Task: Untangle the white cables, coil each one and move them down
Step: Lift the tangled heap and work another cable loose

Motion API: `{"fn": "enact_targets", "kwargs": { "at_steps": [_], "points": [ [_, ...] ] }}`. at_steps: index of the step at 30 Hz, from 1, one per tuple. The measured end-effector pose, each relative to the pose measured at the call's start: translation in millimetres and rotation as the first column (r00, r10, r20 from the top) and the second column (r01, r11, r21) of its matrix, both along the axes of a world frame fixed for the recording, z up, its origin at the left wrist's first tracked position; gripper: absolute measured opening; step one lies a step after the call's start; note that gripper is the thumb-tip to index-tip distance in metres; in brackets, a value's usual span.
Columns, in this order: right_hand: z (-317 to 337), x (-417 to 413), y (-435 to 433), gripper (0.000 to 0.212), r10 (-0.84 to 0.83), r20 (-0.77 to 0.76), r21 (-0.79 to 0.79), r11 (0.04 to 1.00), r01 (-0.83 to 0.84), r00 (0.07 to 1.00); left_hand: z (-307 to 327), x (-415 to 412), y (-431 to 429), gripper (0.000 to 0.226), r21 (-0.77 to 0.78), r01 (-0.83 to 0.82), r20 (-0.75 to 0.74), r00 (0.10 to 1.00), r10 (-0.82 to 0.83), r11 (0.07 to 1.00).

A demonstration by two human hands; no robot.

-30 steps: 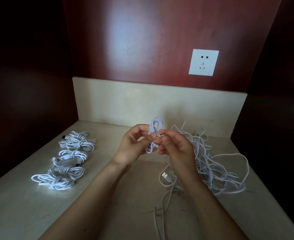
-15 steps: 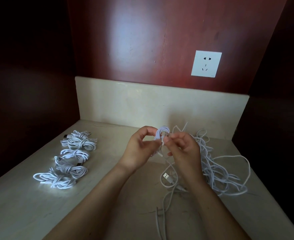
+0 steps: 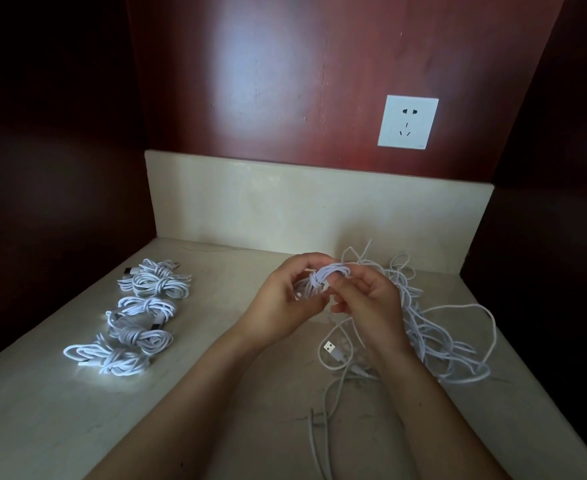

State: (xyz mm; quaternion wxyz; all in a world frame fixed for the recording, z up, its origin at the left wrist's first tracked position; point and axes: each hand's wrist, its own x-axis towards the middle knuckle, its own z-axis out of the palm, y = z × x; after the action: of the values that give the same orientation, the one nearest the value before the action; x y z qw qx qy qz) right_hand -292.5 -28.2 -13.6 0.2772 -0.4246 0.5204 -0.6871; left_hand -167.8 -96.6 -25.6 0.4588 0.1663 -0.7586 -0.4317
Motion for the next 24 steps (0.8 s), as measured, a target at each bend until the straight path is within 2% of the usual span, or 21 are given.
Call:
{"fn": "enact_targets", "kwargs": {
  "at_steps": [6, 12, 15, 20, 24],
  "points": [
    [-2.2, -0.4, 1.4, 0.001, -0.02, 0.003, -0.013, 1.0, 0.02, 1.0, 0.7, 0.9, -0.6, 0.04, 0.016, 0.015, 0.012, 1.0, -0.015, 1.0],
    [-5.1, -0.9, -1.9, 0.014, -0.087, 0.078, -0.036, 0.995, 0.09, 0.993, 0.9, -2.0, 6.2, 0.042, 0.033, 0.0, 0.016, 1.0, 0.0, 0.999],
    [-5.4, -2.0, -2.4, 0.009, -0.091, 0.083, -0.054, 0.994, 0.095, 0.992, -0.7, -4.3, 9.1, 0.039, 0.009, -0.007, 0.008, 1.0, 0.007, 1.0],
    [-4.3, -3.0, -1.2, 0.007, -0.11, -0.075, -0.099, 0.99, 0.103, 0.991, -4.3, -4.2, 4.9, 0.027, -0.033, -0.098, 0.015, 0.995, 0.098, 0.995],
    [-8.0, 1.6, -2.4, 0.019, -0.094, -0.259, -0.121, 0.991, 0.064, 0.961, -3.1, -1.0, 0.1, 0.014, 0.009, -0.169, 0.008, 0.986, 0.169, 0.986]
  ]
}}
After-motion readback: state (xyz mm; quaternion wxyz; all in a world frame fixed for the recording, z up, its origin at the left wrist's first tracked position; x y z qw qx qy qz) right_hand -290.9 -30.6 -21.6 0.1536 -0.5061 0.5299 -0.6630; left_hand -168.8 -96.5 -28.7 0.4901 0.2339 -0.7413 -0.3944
